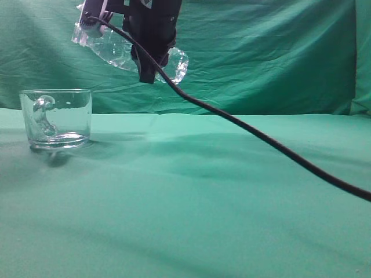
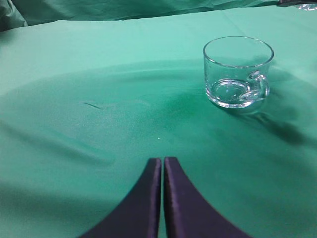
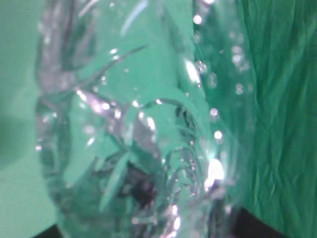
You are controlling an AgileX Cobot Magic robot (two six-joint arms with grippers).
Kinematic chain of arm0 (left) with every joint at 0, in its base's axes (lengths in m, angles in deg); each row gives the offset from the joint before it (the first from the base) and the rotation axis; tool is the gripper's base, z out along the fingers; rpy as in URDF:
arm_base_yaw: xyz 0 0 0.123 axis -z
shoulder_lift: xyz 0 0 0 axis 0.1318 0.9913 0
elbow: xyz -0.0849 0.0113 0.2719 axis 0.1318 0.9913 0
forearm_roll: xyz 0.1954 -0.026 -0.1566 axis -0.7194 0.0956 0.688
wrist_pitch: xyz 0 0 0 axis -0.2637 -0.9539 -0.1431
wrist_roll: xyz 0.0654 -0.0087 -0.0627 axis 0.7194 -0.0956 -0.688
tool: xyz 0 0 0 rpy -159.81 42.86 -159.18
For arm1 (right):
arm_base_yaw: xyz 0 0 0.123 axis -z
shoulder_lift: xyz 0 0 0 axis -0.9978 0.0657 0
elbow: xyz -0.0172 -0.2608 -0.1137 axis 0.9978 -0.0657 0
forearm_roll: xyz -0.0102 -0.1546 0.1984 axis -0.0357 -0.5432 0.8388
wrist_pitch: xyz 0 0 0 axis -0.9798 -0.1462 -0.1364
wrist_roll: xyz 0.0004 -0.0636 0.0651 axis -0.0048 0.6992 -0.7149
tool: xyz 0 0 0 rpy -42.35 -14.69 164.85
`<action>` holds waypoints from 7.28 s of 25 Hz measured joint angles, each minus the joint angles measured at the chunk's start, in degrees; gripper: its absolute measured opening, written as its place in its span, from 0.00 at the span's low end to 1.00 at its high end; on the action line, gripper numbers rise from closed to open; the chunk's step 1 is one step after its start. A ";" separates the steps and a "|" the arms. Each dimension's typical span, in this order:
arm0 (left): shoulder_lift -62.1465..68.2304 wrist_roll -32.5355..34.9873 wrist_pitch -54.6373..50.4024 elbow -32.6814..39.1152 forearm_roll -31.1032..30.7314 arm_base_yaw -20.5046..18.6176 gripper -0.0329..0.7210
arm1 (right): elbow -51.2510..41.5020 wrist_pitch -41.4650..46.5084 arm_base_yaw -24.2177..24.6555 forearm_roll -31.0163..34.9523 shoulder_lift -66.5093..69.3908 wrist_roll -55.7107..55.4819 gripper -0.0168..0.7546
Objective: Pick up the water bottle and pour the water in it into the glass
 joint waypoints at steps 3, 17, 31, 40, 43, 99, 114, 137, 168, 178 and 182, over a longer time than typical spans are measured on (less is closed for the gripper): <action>0.00 0.00 0.00 0.00 0.00 0.00 0.04 | 0.00 -0.50 0.00 -2.62 0.00 0.00 0.38; 0.00 0.00 0.00 0.00 0.00 0.00 0.04 | 0.00 -1.06 0.00 -9.90 0.00 0.00 0.38; 0.00 0.00 0.00 0.00 0.00 0.00 0.04 | 0.00 -1.50 0.00 -14.78 0.00 -0.75 0.38; 0.00 0.00 0.00 0.00 0.00 0.00 0.04 | 0.00 -1.50 0.00 -15.25 0.00 -0.75 0.38; 0.00 0.00 0.00 0.00 0.00 0.00 0.04 | 0.00 -1.50 0.00 -15.25 0.00 -0.75 0.38; 0.00 0.00 0.00 0.00 0.00 0.00 0.04 | -29.08 -10.14 11.83 28.45 -35.08 -32.66 0.38; 0.00 0.00 0.00 0.00 0.00 0.00 0.04 | -62.55 -52.83 31.93 26.57 -40.80 -30.90 0.38; 0.00 0.00 0.00 0.00 0.00 0.00 0.04 | -62.79 -74.39 32.02 28.31 -17.67 -20.86 0.38; 0.00 0.00 0.00 0.00 0.00 0.00 0.04 | -62.79 -73.77 32.02 28.54 -26.10 -26.26 0.85; 0.00 0.00 0.00 0.00 0.00 0.00 0.04 | -62.79 -67.21 32.02 18.65 -45.45 -32.61 0.66; 0.00 0.00 0.00 0.00 0.00 0.00 0.04 | -62.89 -60.71 32.02 11.93 -52.93 -44.62 0.34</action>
